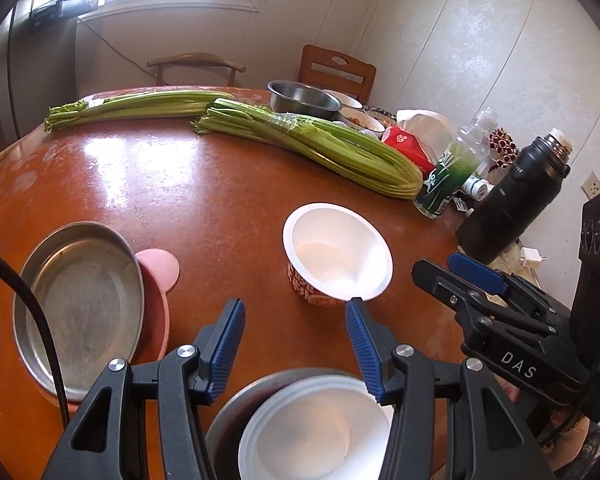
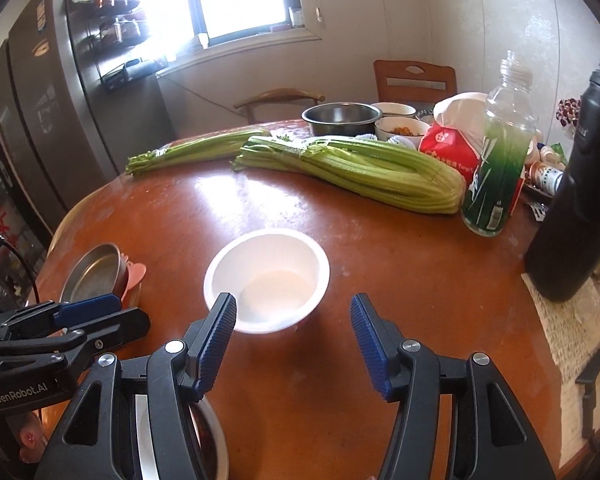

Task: Organize plates and bowls
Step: 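Grasp the second white paper bowl's rim with both tools and lift it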

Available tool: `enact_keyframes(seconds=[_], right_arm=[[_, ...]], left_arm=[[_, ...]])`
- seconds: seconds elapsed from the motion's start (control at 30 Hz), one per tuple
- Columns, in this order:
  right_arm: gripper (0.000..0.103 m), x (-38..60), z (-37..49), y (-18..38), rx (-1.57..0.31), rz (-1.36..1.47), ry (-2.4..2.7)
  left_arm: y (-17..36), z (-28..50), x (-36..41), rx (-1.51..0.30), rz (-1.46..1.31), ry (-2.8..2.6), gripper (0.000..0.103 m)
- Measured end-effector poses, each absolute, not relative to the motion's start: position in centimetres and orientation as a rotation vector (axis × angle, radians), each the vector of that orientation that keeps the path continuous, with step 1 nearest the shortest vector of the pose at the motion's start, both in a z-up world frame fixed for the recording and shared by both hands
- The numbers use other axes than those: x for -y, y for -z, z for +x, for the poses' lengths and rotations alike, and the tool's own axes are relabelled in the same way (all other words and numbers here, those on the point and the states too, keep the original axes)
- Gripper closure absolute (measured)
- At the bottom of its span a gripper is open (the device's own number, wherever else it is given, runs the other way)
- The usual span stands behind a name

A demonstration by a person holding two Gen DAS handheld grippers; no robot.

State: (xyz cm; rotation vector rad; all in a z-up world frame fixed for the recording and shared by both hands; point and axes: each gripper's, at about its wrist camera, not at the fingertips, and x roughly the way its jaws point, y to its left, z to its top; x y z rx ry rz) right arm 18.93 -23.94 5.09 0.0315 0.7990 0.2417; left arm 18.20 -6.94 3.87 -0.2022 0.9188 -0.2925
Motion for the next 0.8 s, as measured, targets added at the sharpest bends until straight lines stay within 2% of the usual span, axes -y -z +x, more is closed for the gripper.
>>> enact_keyframes(seconds=[0.4,0.8], right_arm=[[0.042,23.9,23.3,-2.3,-0.880,0.023,-0.234],[0.042,22.4,24.1,0.6,-0.945,-0.016,-0.298]], left_arm=[[-2.4,22.8,7.5,-0.990,-0.207,0.318,0.051],[-0.9,24.6,8.2,-1.024,-0.201,0.330,0.051]])
